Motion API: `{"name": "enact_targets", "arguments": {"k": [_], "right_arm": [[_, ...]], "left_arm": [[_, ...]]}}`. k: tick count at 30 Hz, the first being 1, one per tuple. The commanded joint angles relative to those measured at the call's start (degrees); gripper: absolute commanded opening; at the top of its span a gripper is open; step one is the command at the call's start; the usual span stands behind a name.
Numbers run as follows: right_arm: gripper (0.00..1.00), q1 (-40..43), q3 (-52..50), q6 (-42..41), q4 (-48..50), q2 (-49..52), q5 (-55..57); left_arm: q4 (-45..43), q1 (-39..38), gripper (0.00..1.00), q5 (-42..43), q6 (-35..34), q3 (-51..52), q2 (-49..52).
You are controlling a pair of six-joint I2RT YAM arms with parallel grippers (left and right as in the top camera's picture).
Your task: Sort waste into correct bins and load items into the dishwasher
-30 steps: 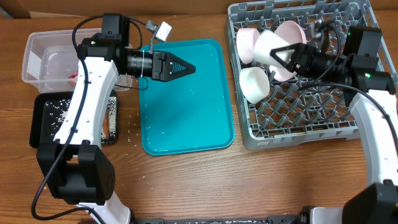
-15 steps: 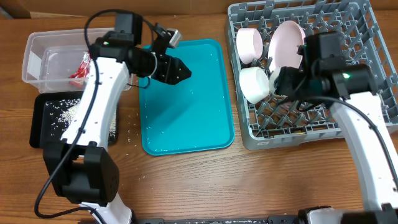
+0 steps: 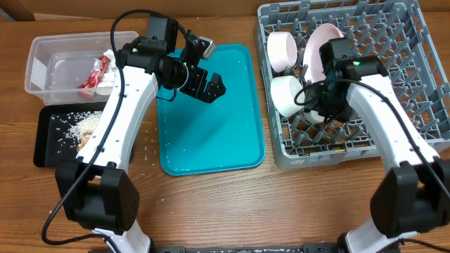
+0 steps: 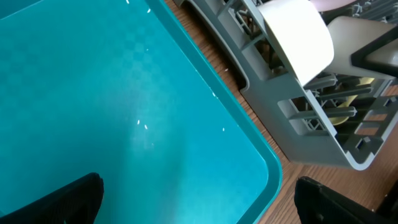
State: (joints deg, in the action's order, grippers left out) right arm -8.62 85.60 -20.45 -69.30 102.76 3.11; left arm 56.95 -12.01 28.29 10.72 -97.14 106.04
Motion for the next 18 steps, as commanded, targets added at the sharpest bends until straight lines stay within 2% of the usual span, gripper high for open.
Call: {"name": "enact_targets", "arguments": {"k": [1, 2, 14, 18], "right_arm": [[0.96, 0.02, 1.81, -0.59, -0.74, -0.59, -0.22], [1.00, 0.07, 2.73, -0.59, -1.57, -0.94, -0.22], [1.00, 0.39, 26.69, 1.03, -19.23, -10.58, -0.37], [1.00, 0.33, 31.36, 0.68, -24.39, -16.22, -6.10]], "left_arm": [[-0.26, -0.02, 1.00, -0.68, 0.44, -0.94, -0.39], [-0.39, -0.02, 1.00, -0.33, 0.37, -0.94, -0.39], [-0.66, -0.02, 1.00, -1.95, 0.44, -0.94, -0.39], [-0.66, -0.02, 1.00, -1.92, 0.44, -0.94, -0.39]]}}
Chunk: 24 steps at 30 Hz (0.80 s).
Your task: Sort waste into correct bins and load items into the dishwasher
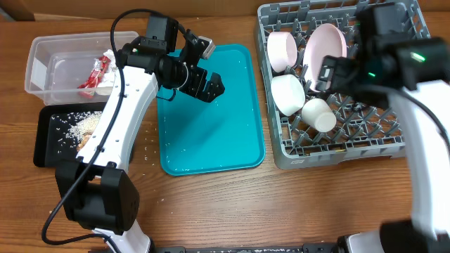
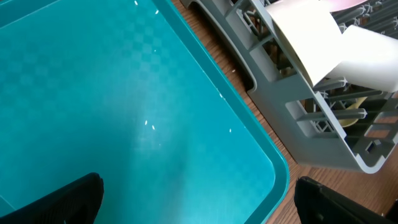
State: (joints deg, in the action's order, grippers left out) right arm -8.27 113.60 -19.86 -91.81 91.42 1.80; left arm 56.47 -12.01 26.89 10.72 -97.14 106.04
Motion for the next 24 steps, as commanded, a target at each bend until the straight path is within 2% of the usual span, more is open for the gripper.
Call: {"name": "enact_targets", "arguments": {"k": [1, 3, 8, 9, 15, 17, 19, 20, 21, 24], "right_arm": [[1.00, -0.02, 3.54, 0.07, -1.92, -6.25, -5.81], [1.00, -0.02, 3.52, 0.11, -2.80, -8.85, -7.87], [1.00, 0.74, 3.21, 2.12, -5.22, -15.13, -2.23], [1.00, 0.74, 3.08, 5.88, -5.25, -19.96, 0.11], [1.00, 1.36, -0.79, 6.40, -2.95, -33.55, 4.66], [1.00, 3.23, -6.27, 6.86, 3.13, -38.56, 4.61], [1.00, 5.57, -16.35, 9.46, 12.74, -45.07, 3.67], [1.00, 7.43, -25.86, 13.09, 21.66, -50.36, 1.16], [1.00, 8.04, -29.35, 14.25, 24.87, -52.17, 0.22], [1.00, 10.21, -49.07, 16.35, 42.93, -61.61, -2.47]], "left_arm": [[-0.17, -0.02, 1.00, -0.52, 0.44, -0.94, -0.39], [-0.17, -0.02, 1.00, -0.52, 0.44, -0.94, -0.39], [-0.17, -0.02, 1.00, -0.52, 0.44, -0.94, -0.39], [-0.17, -0.02, 1.00, -0.52, 0.44, -0.94, -0.39], [-0.17, -0.02, 1.00, -0.52, 0.46, -0.94, -0.39], [-0.17, -0.02, 1.00, -0.55, 0.46, -0.94, -0.39], [-0.17, -0.02, 1.00, -0.55, 0.46, -0.94, -0.39], [-0.17, -0.02, 1.00, -0.52, 0.44, -0.94, -0.39], [-0.17, -0.02, 1.00, -0.52, 0.44, -0.94, -0.39], [-0.17, -0.02, 1.00, -0.52, 0.44, -0.94, -0.39]]}}
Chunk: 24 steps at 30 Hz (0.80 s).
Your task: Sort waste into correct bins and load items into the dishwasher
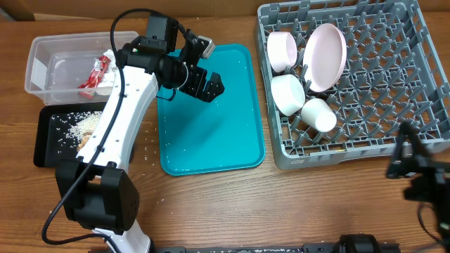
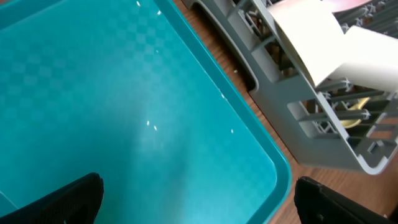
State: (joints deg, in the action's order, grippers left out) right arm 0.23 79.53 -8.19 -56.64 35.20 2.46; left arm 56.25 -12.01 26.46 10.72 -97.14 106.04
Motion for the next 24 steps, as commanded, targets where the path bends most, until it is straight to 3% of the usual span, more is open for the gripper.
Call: {"name": "enact_targets", "arguments": {"k": [1, 4, 9, 11, 16, 24], "right_arm": [[1.00, 2.10, -23.23, 4.63, 14.88, -8.94, -3.76], [1.00, 2.14, -42.16, 4.59, 30.10, -16.70, -5.97], [1.00, 2.14, -65.72, 4.59, 48.39, -26.88, -10.99], [1.00, 2.14, -70.71, 4.57, 51.74, -29.42, -11.43], [1.00, 2.03, -79.12, 4.61, 53.46, -35.04, -11.54], [1.00, 2.03, -79.06, 3.52, 52.94, -35.04, -11.56]], "left_arm": [[0.04, -0.02, 1.00, -0.09, 0.44, -0.94, -0.39], [0.04, -0.02, 1.00, -0.09, 0.44, -0.94, -0.39], [0.04, -0.02, 1.00, -0.09, 0.44, -0.94, -0.39], [0.04, -0.02, 1.00, -0.09, 0.44, -0.94, -0.39], [0.04, -0.02, 1.00, -0.09, 0.46, -0.94, -0.39], [0.04, -0.02, 1.00, -0.09, 0.44, -0.94, -0.39]]}}
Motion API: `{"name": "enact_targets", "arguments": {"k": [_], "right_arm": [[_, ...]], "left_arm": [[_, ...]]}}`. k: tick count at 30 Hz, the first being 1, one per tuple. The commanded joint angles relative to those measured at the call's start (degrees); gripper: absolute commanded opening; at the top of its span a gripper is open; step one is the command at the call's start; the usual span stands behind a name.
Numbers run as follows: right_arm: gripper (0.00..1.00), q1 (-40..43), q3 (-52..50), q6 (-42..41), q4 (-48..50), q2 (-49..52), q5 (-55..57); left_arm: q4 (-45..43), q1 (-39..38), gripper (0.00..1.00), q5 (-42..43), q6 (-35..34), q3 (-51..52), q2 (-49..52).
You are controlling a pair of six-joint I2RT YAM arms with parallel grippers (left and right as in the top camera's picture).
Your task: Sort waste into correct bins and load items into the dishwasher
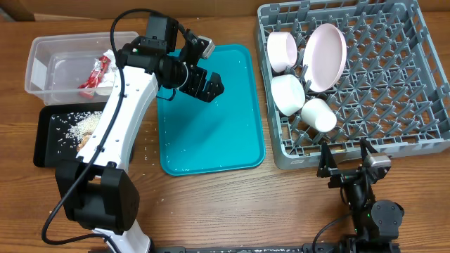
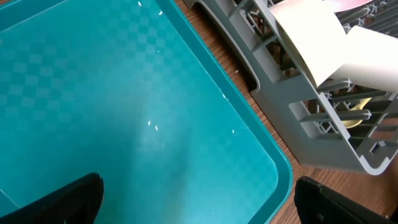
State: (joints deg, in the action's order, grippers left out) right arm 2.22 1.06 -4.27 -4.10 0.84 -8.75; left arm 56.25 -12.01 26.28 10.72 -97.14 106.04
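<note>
My left gripper (image 1: pixel 209 86) hangs open over the teal tray (image 1: pixel 211 140), nothing between its fingers; in the left wrist view the gripper (image 2: pixel 199 208) shows only its dark fingertips (image 2: pixel 68 199) above the bare tray (image 2: pixel 124 93). The grey dish rack (image 1: pixel 422 133) holds a pink cup (image 1: pixel 283 50), a pink plate (image 1: pixel 327 56) and two white cups (image 1: pixel 288 95) (image 1: pixel 318 114). The near white cup (image 2: pixel 308 37) shows in the wrist view. My right gripper (image 1: pixel 344 165) is drawn back at the table's front edge below the rack, its prongs apart and holding nothing.
A clear plastic bin (image 1: pixel 42 70) at the far left holds a red wrapper (image 1: pixel 95 74) and other waste. In front of it lies a black tray (image 1: pixel 46 151) with white food scraps. A few crumbs dot the wood beside the teal tray.
The right arm was at the right edge below the rack's corner; now it is folded at the table's front edge, further left. The left arm and the dishes are unchanged.
At first my right gripper was down at the second white cup at the rack's front left. Then the arm was high over the rack, the cup left lying there. After that it was off the rack at the right, and now folded at the front.
</note>
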Motion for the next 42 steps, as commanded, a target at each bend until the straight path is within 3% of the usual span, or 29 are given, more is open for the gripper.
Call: {"name": "enact_targets", "arguments": {"k": [1, 16, 21, 24, 29, 34, 36, 38, 39, 42], "right_arm": [[1.00, 0.04, -0.59, -0.39, 0.39, -0.68, -0.35], [1.00, 0.04, -0.59, -0.39, 0.39, -0.66, -0.35], [1.00, 0.04, -0.59, -0.39, 0.39, -0.68, -0.35], [1.00, 0.04, -0.59, -0.39, 0.39, -0.66, -0.35], [1.00, 0.04, -0.59, -0.39, 0.37, -0.68, -0.35], [1.00, 0.04, -0.59, -0.39, 0.39, -0.66, -0.35], [1.00, 0.04, -0.59, -0.39, 0.37, -0.66, -0.35], [1.00, 0.04, -0.59, -0.39, 0.37, -0.66, -0.35], [1.00, 0.04, -0.59, -0.39, 0.39, -0.68, -0.35], [1.00, 0.04, -0.59, -0.39, 0.39, -0.66, -0.35]], "left_arm": [[0.04, -0.02, 1.00, 0.07, 0.44, -0.94, -0.39], [0.24, -0.02, 1.00, -0.39, 0.46, -0.94, -0.39], [2.36, 0.39, 1.00, -15.34, 0.46, -0.90, -0.39], [2.43, -0.11, 1.00, -19.32, 0.48, -0.90, -2.27], [3.34, -1.92, 1.00, -35.50, 0.42, -0.87, -10.95], [3.34, -1.49, 1.00, -36.59, 3.28, 0.22, -21.42], [-0.74, 1.05, 1.00, -31.67, 1.73, 3.76, -27.04], [-12.41, 5.64, 1.00, -23.96, -0.59, 14.64, -35.67], [-22.27, 7.89, 1.00, -20.26, -1.81, 24.44, -41.83], [-38.38, 9.46, 1.00, -18.51, -3.69, 41.62, -51.98]]}}
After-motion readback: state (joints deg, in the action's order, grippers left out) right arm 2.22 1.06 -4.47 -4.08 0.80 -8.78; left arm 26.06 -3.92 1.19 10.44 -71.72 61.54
